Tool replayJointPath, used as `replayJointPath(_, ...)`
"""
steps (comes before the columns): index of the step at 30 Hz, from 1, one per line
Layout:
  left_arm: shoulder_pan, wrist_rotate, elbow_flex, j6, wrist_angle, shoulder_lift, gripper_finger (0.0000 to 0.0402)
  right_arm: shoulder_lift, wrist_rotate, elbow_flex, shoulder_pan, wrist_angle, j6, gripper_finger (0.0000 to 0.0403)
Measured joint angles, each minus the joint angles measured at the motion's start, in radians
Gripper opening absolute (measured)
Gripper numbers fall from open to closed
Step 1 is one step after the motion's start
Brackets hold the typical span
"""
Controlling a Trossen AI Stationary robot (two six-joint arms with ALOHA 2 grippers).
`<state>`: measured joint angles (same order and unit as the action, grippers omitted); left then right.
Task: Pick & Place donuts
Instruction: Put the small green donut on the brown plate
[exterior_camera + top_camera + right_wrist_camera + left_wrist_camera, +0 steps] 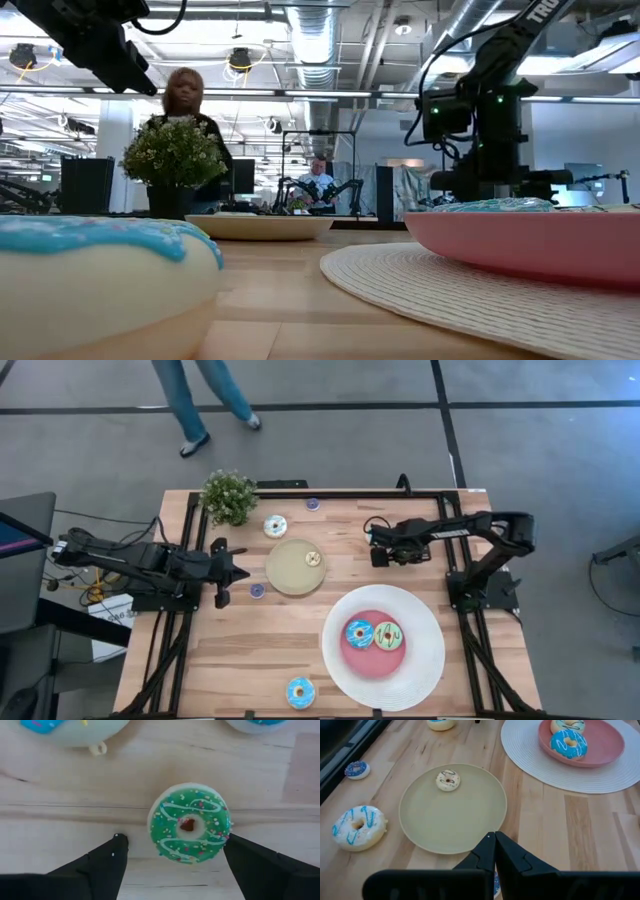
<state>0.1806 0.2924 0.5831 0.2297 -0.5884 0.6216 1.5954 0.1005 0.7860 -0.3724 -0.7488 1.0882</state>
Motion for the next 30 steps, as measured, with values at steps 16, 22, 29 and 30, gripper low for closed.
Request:
replayJointPath(16,0.000,0.001,0.000,-0.005,0.000,0.000,0.0000,-0.036,-0.018,-0.023,-0.043,0.003,-0.010,0.0301)
replayJointPath(22,0.000,0.001,0.000,-0.004,0.000,0.000,0.0000,-0.038,-0.027,-0.030,-0.039,0.010,-0.007,0.0301)
replayJointPath(29,0.000,0.002,0.000,-0.004,0.000,0.000,0.0000,-0.038,-0.042,-0.031,-0.040,0.028,-0.012,0.0271)
replayJointPath(30,0.000,0.002,0.000,-0.004,0.000,0.000,0.0000,-0.038,-0.042,-0.031,-0.040,0.030,-0.012,0.0262)
